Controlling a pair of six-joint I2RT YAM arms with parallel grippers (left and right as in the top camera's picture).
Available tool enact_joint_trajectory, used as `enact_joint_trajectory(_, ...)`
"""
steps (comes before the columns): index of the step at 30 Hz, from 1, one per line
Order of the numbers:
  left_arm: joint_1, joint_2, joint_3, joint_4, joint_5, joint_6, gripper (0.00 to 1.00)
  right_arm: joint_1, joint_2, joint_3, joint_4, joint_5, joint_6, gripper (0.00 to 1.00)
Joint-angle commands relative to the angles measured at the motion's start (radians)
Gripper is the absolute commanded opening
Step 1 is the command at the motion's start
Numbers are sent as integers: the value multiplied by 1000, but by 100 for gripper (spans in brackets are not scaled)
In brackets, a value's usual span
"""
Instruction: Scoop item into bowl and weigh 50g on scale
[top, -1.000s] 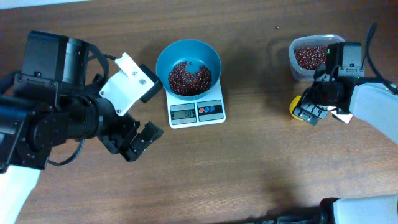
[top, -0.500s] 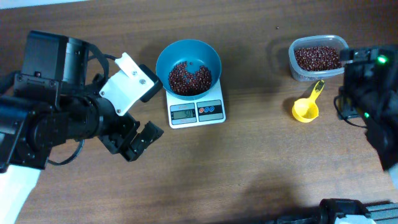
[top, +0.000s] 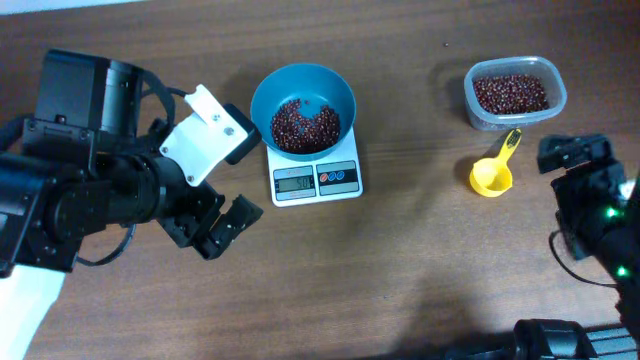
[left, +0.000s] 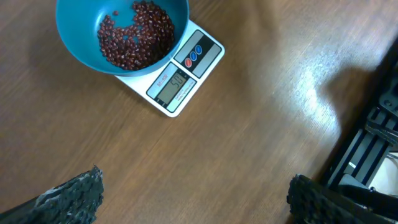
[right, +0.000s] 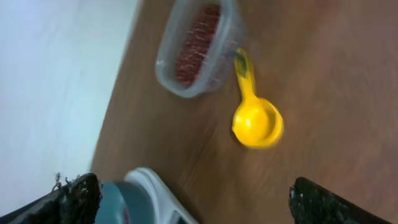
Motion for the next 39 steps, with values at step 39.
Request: enact_joint_trajectory(39, -2, -2, 7, -1, 10, -10, 98, 172, -536, -743, 782, -77, -1020, 98)
